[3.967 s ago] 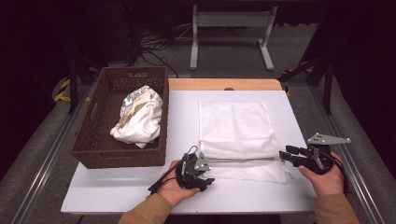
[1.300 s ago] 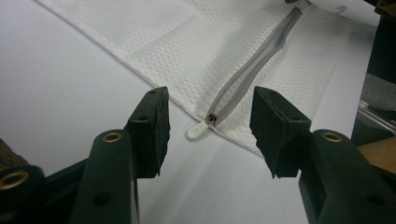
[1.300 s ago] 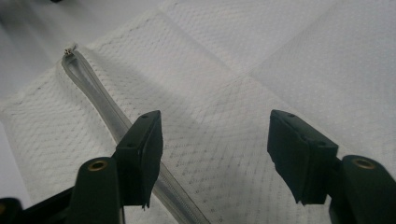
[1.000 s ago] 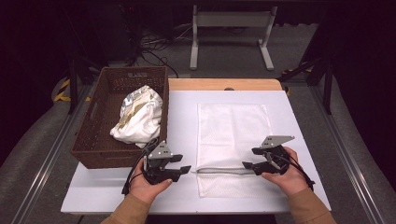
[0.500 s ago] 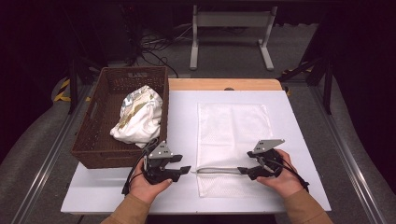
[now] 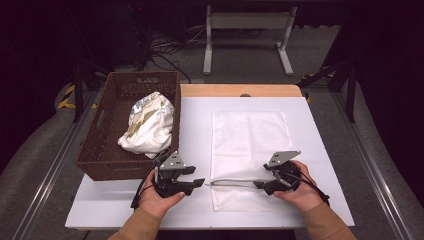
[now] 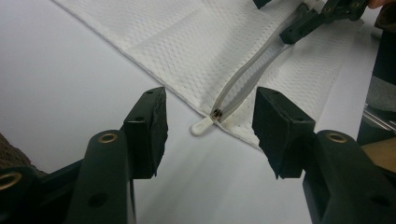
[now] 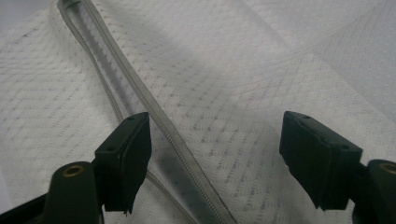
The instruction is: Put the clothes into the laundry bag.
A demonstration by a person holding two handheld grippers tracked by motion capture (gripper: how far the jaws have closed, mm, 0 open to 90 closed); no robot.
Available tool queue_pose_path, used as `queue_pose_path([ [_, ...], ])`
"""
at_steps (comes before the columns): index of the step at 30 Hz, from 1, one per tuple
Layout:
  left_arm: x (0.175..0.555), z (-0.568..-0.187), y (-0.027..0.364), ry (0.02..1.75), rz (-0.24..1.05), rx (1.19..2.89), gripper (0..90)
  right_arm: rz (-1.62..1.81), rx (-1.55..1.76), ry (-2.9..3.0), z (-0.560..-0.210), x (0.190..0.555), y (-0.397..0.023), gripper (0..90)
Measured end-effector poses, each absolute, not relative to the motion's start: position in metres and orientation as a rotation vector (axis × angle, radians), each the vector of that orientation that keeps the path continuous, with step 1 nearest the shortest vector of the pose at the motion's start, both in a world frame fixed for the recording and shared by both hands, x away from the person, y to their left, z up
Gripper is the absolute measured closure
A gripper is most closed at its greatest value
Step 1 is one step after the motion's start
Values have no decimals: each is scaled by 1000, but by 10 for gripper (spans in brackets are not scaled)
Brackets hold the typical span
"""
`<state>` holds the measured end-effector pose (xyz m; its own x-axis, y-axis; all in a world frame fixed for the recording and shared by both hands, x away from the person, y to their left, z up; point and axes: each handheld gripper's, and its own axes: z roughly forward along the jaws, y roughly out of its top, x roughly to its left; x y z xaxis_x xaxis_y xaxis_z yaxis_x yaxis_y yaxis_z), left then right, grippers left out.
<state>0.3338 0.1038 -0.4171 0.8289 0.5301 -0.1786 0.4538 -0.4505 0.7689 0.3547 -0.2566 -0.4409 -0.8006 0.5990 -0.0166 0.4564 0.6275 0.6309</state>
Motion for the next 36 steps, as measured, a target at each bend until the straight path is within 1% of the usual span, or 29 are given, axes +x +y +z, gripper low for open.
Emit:
queue_pose_path([
  [8, 333, -418, 104, 721, 110, 2115, 460, 894, 881, 2607, -444, 358, -255, 262],
  [15, 331, -420, 105, 733, 113, 2113, 459, 902, 892, 2581, -445, 364, -257, 361],
  [17, 331, -420, 105, 738, 113, 2116, 459, 909, 889, 2576, -445, 366, -257, 403],
  [19, 331, -420, 106, 738, 113, 2117, 459, 911, 889, 2574, -445, 366, -257, 414],
  [23, 330, -421, 108, 740, 120, 2116, 459, 914, 877, 2571, -445, 369, -256, 479],
  [29, 327, -422, 111, 754, 125, 2107, 460, 906, 869, 2556, -445, 372, -255, 520],
  [36, 325, -423, 115, 767, 135, 2105, 460, 907, 869, 2530, -445, 377, -254, 540],
])
